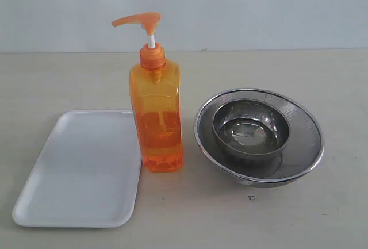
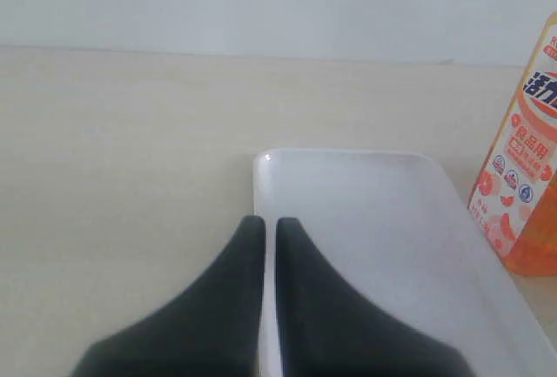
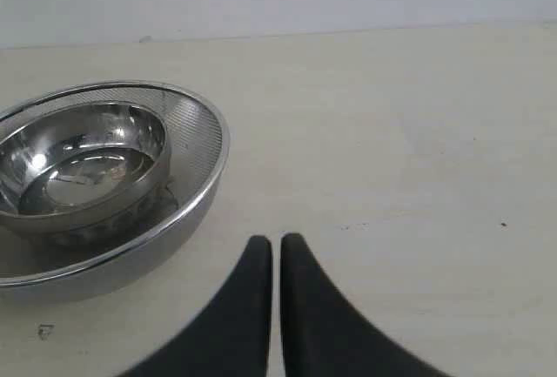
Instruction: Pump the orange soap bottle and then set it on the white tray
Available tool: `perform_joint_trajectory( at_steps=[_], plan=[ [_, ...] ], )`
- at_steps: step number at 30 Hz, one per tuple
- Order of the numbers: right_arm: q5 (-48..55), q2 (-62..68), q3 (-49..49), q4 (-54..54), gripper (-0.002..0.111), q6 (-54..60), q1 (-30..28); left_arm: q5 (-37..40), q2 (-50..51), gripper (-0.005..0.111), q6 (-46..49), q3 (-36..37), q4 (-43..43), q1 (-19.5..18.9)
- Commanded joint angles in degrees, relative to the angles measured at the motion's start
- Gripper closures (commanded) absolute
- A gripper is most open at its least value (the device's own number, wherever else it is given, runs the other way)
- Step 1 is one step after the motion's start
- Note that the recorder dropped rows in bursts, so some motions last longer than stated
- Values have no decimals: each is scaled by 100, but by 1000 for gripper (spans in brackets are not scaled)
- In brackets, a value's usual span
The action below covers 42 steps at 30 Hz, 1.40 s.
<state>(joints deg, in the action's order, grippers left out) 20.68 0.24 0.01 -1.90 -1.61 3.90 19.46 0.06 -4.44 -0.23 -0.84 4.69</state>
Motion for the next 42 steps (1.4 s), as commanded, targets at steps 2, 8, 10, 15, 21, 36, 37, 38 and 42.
perform_joint_trajectory(
  at_steps=[2, 8, 10, 15, 21, 36, 37, 38, 42],
  plan=[
    [-30, -24, -1, 16, 108, 22, -40, 8, -6, 102, -27, 23, -9, -12],
    [-30, -24, -1, 16, 108, 22, -40, 8, -6, 102, -27, 23, -9, -12],
    [-30, -24, -1, 16, 108, 22, -40, 8, -6, 102, -27, 23, -9, -12],
    [-30, -24, -1, 16, 108, 22, -40, 8, -6, 102, -27, 23, -9, -12],
    [-30, -24, -1, 16, 108, 22, -40, -604, -6, 102, -206, 23, 42, -12],
    [-30, -24, -1, 16, 108, 22, -40, -571, -6, 102, -199, -1081, 403, -12],
    [-30, -24, -1, 16, 108, 22, -40, -571, -6, 102, -199, -1140, 403, -12],
    [-30, -24, -1, 16, 108, 22, -40, -571, -6, 102, -199, -1184, 403, -12],
    [-30, -24, -1, 16, 108, 22, -40, -619, -6, 102, -199, -1261, 489, -12]
  ],
)
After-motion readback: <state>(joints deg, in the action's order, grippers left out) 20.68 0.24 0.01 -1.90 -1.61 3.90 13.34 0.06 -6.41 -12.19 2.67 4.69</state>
